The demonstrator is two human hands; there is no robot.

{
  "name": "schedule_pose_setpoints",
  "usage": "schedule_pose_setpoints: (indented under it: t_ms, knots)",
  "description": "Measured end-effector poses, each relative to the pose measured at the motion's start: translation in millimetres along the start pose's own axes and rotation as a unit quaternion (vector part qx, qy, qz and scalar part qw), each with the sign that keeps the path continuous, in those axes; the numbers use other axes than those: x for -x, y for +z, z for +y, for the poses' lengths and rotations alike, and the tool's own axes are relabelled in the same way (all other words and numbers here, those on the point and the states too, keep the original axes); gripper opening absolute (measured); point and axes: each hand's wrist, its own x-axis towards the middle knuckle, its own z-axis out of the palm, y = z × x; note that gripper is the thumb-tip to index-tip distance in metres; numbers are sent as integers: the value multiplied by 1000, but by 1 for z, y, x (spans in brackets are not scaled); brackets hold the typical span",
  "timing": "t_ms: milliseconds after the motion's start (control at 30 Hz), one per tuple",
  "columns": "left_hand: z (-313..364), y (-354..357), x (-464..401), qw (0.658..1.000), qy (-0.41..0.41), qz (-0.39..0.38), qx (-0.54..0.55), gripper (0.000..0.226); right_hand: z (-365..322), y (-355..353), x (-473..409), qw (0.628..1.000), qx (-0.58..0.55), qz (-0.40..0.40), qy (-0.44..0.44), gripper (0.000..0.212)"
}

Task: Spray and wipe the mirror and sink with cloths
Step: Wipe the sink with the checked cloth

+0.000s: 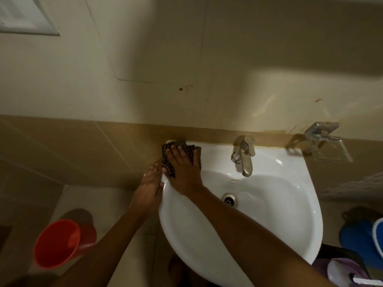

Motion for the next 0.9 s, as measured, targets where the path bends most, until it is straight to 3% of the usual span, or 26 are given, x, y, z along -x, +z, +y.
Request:
schedule_pose_setpoints:
  t_ms: [167, 267, 367, 500, 600, 733, 900]
  knots:
    - [-6, -5, 13, 999, -1, -18, 50, 61, -9, 0, -14, 998, 7, -45, 48, 68]
    - [-6, -8, 23, 997, -16, -17, 78, 60, -16, 3, 1, 999, -3, -49, 24, 65]
    - [-9, -15, 32, 990, -78, 24, 113, 50, -32, 11, 32, 999, -9, -36, -6, 59]
    - [-7, -18, 43, 978, -153, 99, 97, 44, -55, 19, 76, 992, -101, -65, -46, 62]
    - [7, -14, 55, 976, -150, 120, 104, 39, -60, 7, 105, 976, -157, -136, -58, 68]
    - [35, 4, 71, 974, -156, 126, 106, 39, -59, -14, 156, 961, -204, -171, -70, 70]
    - [67, 32, 99, 978, -141, 128, 90, 49, -36, -55, 215, 955, -169, -226, -91, 76]
